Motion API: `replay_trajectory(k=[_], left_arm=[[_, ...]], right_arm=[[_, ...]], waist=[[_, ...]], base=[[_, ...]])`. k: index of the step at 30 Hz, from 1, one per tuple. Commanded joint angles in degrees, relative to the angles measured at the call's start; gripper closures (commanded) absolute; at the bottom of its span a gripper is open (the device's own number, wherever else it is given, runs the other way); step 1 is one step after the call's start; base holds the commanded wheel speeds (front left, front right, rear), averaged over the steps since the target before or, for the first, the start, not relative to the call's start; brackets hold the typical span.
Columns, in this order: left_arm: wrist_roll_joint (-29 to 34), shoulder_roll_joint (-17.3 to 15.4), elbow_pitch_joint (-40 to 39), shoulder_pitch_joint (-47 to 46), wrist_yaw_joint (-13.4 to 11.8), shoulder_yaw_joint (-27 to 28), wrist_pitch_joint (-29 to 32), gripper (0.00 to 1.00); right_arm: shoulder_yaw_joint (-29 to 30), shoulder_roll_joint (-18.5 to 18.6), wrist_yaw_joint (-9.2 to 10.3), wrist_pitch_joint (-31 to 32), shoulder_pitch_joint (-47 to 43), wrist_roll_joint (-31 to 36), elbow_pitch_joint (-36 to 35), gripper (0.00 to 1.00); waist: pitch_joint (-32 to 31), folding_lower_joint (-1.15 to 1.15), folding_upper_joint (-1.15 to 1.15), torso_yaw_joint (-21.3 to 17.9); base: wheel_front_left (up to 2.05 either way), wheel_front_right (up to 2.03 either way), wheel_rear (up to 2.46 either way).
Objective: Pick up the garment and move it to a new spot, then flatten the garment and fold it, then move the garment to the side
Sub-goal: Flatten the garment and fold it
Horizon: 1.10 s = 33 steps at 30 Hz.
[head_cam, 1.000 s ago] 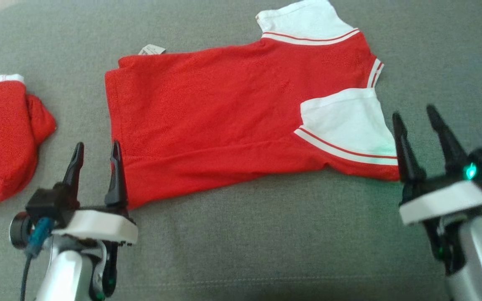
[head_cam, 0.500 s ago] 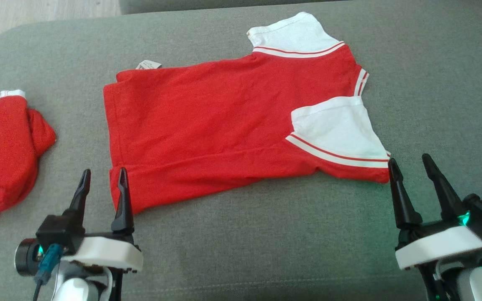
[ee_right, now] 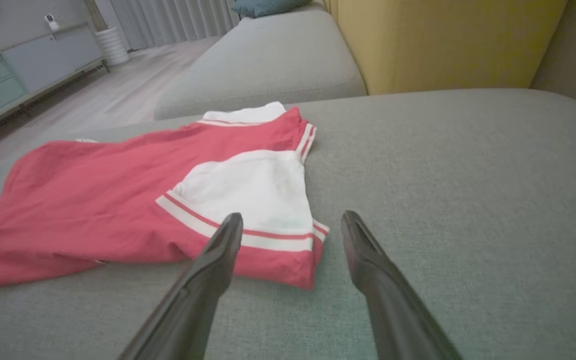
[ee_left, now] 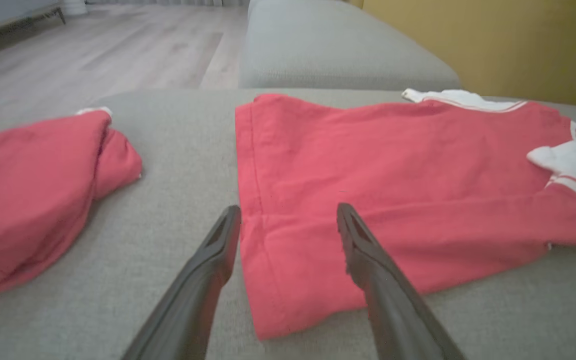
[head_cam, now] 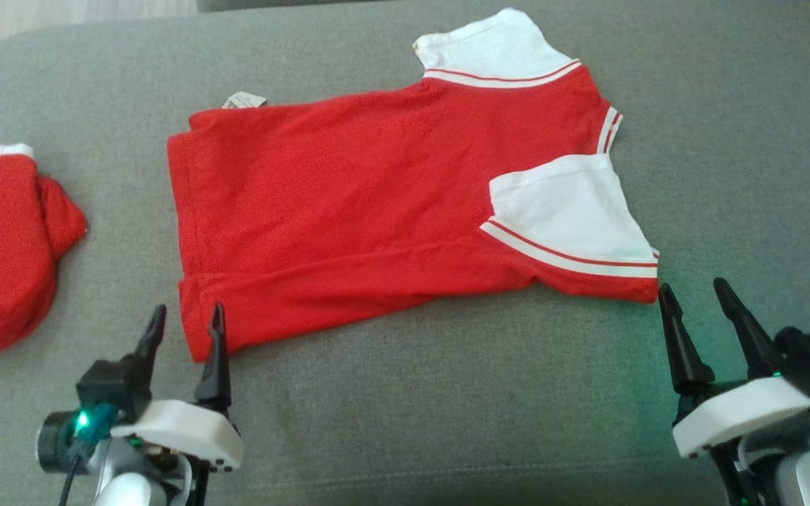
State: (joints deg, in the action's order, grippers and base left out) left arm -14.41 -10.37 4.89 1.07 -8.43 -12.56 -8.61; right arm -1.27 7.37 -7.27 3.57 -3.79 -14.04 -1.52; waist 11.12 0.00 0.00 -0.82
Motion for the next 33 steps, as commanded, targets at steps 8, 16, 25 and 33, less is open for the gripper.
replay_trajectory(k=[8, 16, 25, 33], left_arm=[[-5.28, 0.07, 6.16, -4.33, 3.07, 1.54, 4.89, 0.0], [-8.4, 0.38, 9.85, -7.26, 5.37, 1.69, 7.01, 0.0], [-10.13, -1.1, 12.18, -8.81, 7.74, 0.73, 11.22, 1.0], [-9.06, -4.38, 6.59, -6.27, 6.05, 1.75, 12.15, 1.0]], right_arm=[[-0.36, 1.87, -0.22, 4.01, 8.25, 0.12, 6.46, 0.0], [-0.41, 1.28, -0.22, 7.05, 12.63, -0.57, 12.65, 0.0], [-1.85, 1.26, -0.22, 9.81, 15.35, -3.22, 14.33, 1.0], [1.91, 0.22, -0.22, 10.68, 9.55, -4.55, 8.2, 1.0]], waist=[[4.32, 0.0, 0.0, 0.69], [5.74, 0.0, 0.0, 1.41], [6.31, 0.0, 0.0, 0.89], [4.11, 0.0, 0.0, 0.43]], base=[[0.0, 0.0, 0.0], [0.0, 0.0, 0.0], [0.0, 0.0, 0.0], [0.0, 0.0, 0.0]])
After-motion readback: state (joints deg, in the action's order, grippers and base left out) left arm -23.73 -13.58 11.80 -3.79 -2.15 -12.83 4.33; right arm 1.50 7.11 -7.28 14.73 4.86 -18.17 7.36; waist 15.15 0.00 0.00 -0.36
